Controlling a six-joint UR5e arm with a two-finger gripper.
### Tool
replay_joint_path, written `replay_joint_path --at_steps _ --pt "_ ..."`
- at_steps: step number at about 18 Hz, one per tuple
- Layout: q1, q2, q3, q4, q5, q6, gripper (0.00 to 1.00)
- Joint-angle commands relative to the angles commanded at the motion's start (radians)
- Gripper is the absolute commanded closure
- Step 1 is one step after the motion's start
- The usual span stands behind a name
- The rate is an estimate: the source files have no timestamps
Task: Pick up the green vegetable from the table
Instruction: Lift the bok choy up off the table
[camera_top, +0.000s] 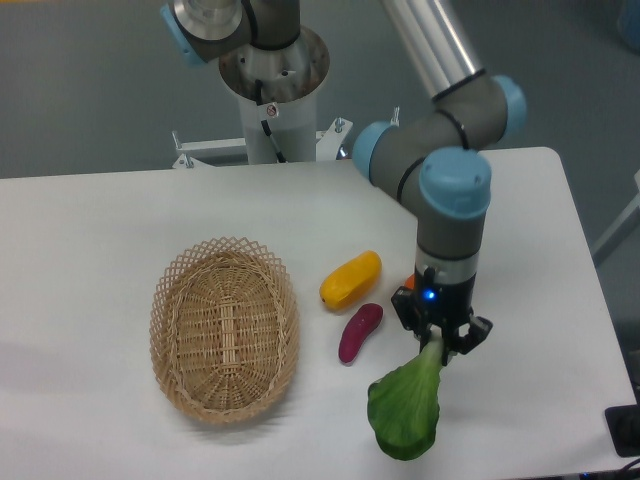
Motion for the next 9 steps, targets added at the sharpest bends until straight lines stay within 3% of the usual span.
replay_joint_path --at_steps 3,9 --pt "0.035 0.052 0.002 0.000 -0.140 -0.066 0.68" --pt "0.052 0.081 -0.023 -0.002 -0.148 -0.095 0.68"
